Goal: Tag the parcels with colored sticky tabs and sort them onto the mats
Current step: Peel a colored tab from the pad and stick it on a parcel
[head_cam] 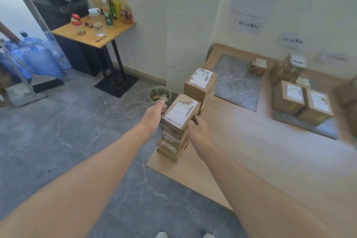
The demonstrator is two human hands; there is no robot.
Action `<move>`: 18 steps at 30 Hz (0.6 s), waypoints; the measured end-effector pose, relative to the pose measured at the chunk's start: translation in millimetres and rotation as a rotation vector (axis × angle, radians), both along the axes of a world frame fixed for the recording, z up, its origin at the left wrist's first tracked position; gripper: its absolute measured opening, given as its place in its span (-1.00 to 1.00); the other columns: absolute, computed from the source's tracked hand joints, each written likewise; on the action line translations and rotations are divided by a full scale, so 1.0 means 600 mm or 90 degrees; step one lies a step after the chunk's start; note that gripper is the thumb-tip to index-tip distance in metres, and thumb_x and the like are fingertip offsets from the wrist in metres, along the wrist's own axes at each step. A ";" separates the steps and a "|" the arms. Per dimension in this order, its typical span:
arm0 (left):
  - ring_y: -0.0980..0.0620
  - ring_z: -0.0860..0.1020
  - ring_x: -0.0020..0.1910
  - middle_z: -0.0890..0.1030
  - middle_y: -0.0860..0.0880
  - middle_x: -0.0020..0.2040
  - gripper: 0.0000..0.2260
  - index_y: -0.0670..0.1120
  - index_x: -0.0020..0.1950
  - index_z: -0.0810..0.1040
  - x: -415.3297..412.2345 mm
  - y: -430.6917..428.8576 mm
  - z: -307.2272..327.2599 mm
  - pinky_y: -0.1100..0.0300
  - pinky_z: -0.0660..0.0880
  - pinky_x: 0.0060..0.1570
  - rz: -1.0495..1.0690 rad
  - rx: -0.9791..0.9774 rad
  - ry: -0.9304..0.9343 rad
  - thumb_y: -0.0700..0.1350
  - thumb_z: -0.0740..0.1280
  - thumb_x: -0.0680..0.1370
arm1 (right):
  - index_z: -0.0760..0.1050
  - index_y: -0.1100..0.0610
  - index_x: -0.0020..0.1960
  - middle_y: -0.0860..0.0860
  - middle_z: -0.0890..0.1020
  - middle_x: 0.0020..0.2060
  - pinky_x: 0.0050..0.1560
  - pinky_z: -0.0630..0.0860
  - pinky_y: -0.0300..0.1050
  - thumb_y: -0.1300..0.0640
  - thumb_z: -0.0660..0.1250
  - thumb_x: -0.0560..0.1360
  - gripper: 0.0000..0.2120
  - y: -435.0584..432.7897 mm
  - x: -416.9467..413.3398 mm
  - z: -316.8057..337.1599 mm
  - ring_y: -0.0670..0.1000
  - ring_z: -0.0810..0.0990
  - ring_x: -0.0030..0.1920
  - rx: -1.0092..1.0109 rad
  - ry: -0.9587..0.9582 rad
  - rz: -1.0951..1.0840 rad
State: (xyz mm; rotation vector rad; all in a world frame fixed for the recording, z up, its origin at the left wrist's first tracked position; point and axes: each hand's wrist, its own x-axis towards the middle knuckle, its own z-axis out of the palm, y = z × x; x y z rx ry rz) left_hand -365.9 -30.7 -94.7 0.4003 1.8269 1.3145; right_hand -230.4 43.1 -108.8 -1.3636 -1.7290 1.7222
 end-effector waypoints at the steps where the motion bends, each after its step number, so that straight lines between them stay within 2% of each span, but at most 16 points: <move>1: 0.00 0.54 0.25 0.62 -0.01 0.21 -0.50 -0.10 0.42 0.48 0.003 0.003 0.002 -0.05 0.35 0.43 -0.003 0.002 0.005 0.18 0.05 0.67 | 0.46 -0.01 0.43 -0.16 0.61 0.22 -0.04 0.45 -0.28 0.14 0.13 0.67 -0.64 0.001 0.000 0.002 -0.16 0.56 0.11 -0.008 0.004 -0.007; 3: 0.00 0.57 0.22 0.65 -0.01 0.16 -0.52 -0.10 0.36 0.52 0.009 0.008 0.008 -0.05 0.39 0.40 -0.002 0.003 0.008 0.17 0.06 0.67 | 0.46 0.01 0.44 -0.13 0.61 0.27 -0.07 0.46 -0.30 0.11 0.11 0.67 -0.63 0.002 0.005 0.008 -0.15 0.56 0.12 -0.016 0.016 -0.016; 6: -0.02 0.60 0.15 0.68 -0.02 0.07 -0.60 -0.07 0.20 0.58 0.015 0.015 0.023 -0.07 0.43 0.36 0.012 0.018 -0.002 0.15 0.09 0.66 | 0.54 0.05 0.32 -0.14 0.65 0.11 -0.25 0.44 -0.35 0.10 0.10 0.67 -0.67 0.010 0.019 0.025 -0.21 0.56 -0.04 -0.010 0.028 -0.026; 8: -0.05 0.61 0.12 0.68 -0.03 0.06 -0.58 -0.11 0.23 0.58 0.020 0.021 0.037 -0.08 0.46 0.32 0.023 0.028 -0.013 0.14 0.10 0.67 | 0.56 0.06 0.27 -0.13 0.67 0.07 -0.29 0.43 -0.36 0.09 0.10 0.67 -0.68 0.018 0.027 0.040 -0.20 0.57 -0.07 0.007 0.031 -0.026; 10: -0.05 0.63 0.05 0.69 -0.04 0.02 -0.55 -0.16 0.26 0.57 0.029 0.030 0.056 -0.01 0.54 0.15 0.024 0.043 -0.021 0.13 0.10 0.67 | 0.55 0.05 0.20 -0.14 0.65 0.03 -0.32 0.42 -0.38 0.08 0.10 0.66 -0.73 0.027 0.034 0.055 -0.14 0.58 -0.06 0.026 0.043 -0.034; 13: 0.01 0.65 -0.14 0.71 -0.04 -0.09 -0.58 -0.18 0.19 0.58 0.046 0.045 0.086 0.12 0.53 -0.16 0.021 0.070 -0.030 0.11 0.10 0.68 | 0.52 0.05 -0.01 -0.14 0.59 -0.18 -0.36 0.38 -0.33 0.10 0.11 0.65 -0.79 0.041 0.049 0.081 -0.12 0.50 -0.22 0.047 0.063 -0.057; 16: 0.07 0.66 -0.29 0.72 0.02 -0.25 -0.59 -0.14 0.10 0.61 0.065 0.058 0.108 0.12 0.54 -0.20 -0.002 0.088 -0.023 0.12 0.10 0.68 | 0.42 -0.04 -0.23 -0.14 0.51 -0.30 -0.33 0.33 -0.23 0.12 0.11 0.64 -0.71 0.050 0.071 0.109 -0.09 0.42 -0.29 0.074 0.083 -0.104; 18: 0.06 0.65 -0.30 0.72 0.04 -0.29 -0.58 -0.12 0.06 0.62 0.082 0.069 0.123 0.10 0.58 -0.15 -0.021 0.099 -0.018 0.12 0.08 0.68 | 0.38 -0.04 -0.26 -0.13 0.48 -0.31 -0.32 0.31 -0.19 0.12 0.11 0.65 -0.69 0.054 0.093 0.127 -0.08 0.40 -0.29 0.097 0.086 -0.141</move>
